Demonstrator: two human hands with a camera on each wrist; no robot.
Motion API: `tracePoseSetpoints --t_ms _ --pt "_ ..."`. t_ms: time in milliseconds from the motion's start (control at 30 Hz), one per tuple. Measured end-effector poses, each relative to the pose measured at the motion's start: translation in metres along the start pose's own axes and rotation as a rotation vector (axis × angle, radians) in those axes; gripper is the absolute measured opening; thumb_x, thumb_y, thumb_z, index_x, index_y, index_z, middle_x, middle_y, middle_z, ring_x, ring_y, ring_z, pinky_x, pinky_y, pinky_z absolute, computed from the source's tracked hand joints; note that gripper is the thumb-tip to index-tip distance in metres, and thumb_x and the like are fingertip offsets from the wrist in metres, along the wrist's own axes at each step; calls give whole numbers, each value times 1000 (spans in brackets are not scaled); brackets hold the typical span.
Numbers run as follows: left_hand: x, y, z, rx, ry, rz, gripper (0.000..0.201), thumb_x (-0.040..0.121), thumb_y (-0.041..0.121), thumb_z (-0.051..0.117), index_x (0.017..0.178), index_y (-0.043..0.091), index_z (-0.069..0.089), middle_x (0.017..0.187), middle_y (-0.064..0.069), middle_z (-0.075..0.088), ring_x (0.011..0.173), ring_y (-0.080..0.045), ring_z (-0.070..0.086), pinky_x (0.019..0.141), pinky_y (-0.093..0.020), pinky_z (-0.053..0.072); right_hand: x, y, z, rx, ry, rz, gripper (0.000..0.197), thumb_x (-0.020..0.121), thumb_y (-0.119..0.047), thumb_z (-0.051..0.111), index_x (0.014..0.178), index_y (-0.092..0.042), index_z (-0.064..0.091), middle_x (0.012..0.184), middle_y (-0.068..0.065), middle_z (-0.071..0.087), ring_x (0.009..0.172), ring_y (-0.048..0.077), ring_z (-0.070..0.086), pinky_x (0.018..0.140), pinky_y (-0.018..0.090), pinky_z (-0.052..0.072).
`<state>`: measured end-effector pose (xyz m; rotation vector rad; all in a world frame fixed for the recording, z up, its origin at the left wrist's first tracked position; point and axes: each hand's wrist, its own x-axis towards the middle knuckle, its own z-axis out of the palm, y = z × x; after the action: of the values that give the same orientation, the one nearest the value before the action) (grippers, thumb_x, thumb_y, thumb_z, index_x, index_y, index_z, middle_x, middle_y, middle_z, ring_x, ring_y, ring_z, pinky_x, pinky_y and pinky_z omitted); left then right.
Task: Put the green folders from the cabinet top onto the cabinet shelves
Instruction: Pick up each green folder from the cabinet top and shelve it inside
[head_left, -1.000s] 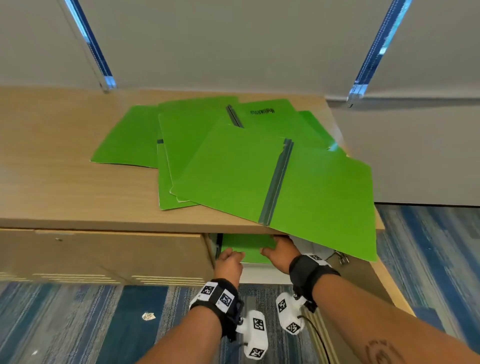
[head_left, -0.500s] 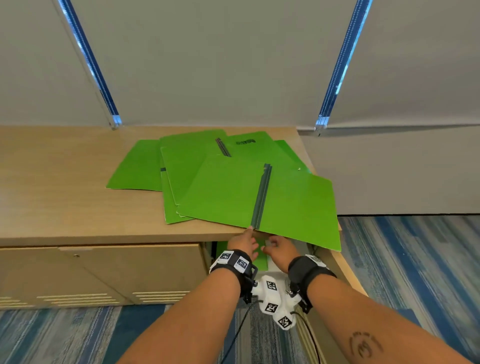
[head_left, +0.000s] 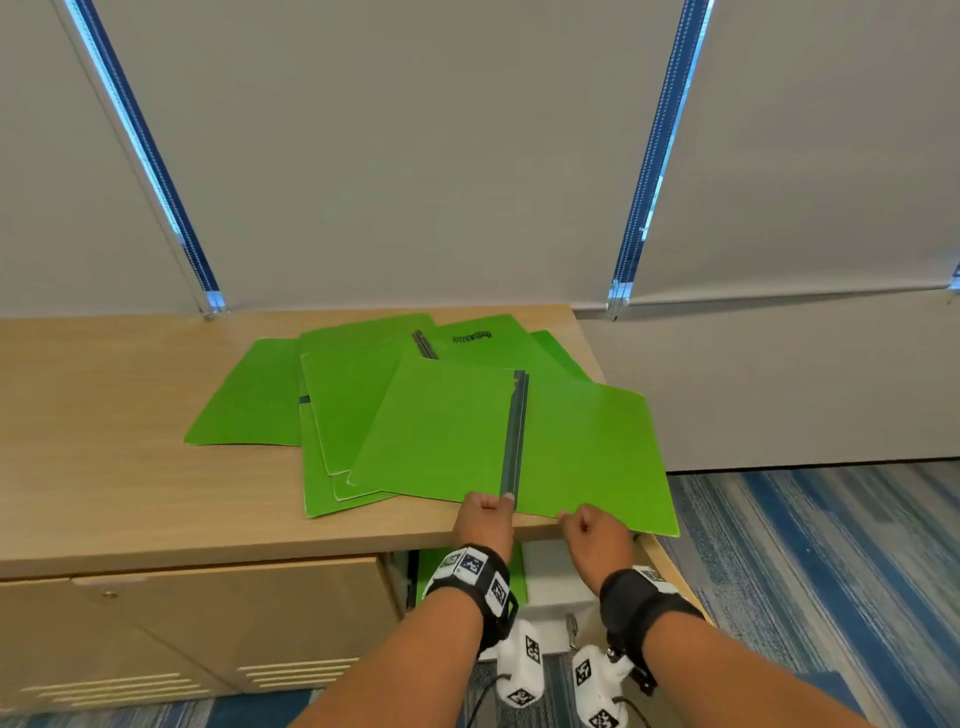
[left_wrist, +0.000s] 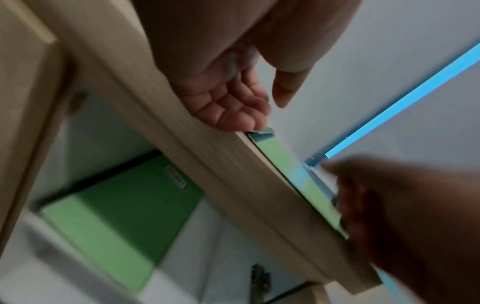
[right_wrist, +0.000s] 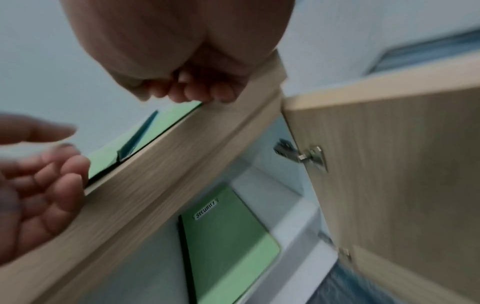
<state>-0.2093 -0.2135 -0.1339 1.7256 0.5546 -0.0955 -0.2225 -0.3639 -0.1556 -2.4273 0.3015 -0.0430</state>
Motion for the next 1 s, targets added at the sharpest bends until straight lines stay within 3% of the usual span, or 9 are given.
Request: tracePoseSetpoints --t_ms 100,167,333,500,600,767,833,900,1000 --pt "10 -2 -2 254 -6 163 47 88 26 64 132 17 50 140 -2 44 124 -22 49 107 -32 38 26 -14 -17 -186 133 -203 13 86 -34 57 85 -22 58 91 2 57 88 26 53 77 37 47" --pt "16 -5 -4 486 -112 207 70 87 26 65 149 23 31 159 2 15 142 -23 28 114 -32 27 50 -11 -28 -305 164 -115 38 82 -37 62 113 -16 59 117 8 54 108 30 50 90 38 45" --pt "26 -19 -17 894 -238 335 81 84 32 67 151 25 21 156 1 21 132 -24 41 109 -38 40 95 25 -63 -198 140 447 66 71 -36 71 123 -4 47 130 21 50 120 37 51 99 42 45" --pt "23 -9 -26 1282 -162 359 85 77 45 71 146 27 24 137 -7 36 124 -29 40 101 -44 40 105 34 -70 -225 18 533 67 61 -36 74 118 -6 55 124 19 57 112 36 58 94 41 51" --pt "22 -7 -31 1239 -112 328 74 76 43 70 138 30 33 146 -10 27 134 -32 28 106 -49 30 104 20 -72 -160 21 561 70 62 -37 71 121 -8 46 128 22 50 114 39 54 97 44 48" --pt "25 -9 -43 1166 -159 276 87 80 47 63 149 22 15 161 -4 4 148 -32 3 117 -56 10 112 -5 -85 225 38 550 48 82 -13 60 123 8 45 123 29 56 111 41 57 79 34 41" --pt "25 -9 -50 1087 -176 246 99 79 49 62 152 22 2 162 -4 0 148 -30 1 118 -54 6 111 -15 -86 361 20 522 54 82 -27 56 122 9 50 123 31 56 111 41 56 77 32 39" --pt "22 -5 -57 931 -180 182 104 78 50 61 153 23 -6 162 -5 -4 148 -28 0 119 -52 2 108 -22 -81 507 -8 513 61 93 -45 45 125 7 53 130 28 54 117 39 53 91 35 42" --pt "21 10 -72 521 -44 77 93 83 60 53 153 26 1 162 -5 -3 148 -29 7 119 -54 10 102 -31 -68 765 1 568 83 89 -69 33 134 -1 49 136 20 53 122 35 53 108 43 39"
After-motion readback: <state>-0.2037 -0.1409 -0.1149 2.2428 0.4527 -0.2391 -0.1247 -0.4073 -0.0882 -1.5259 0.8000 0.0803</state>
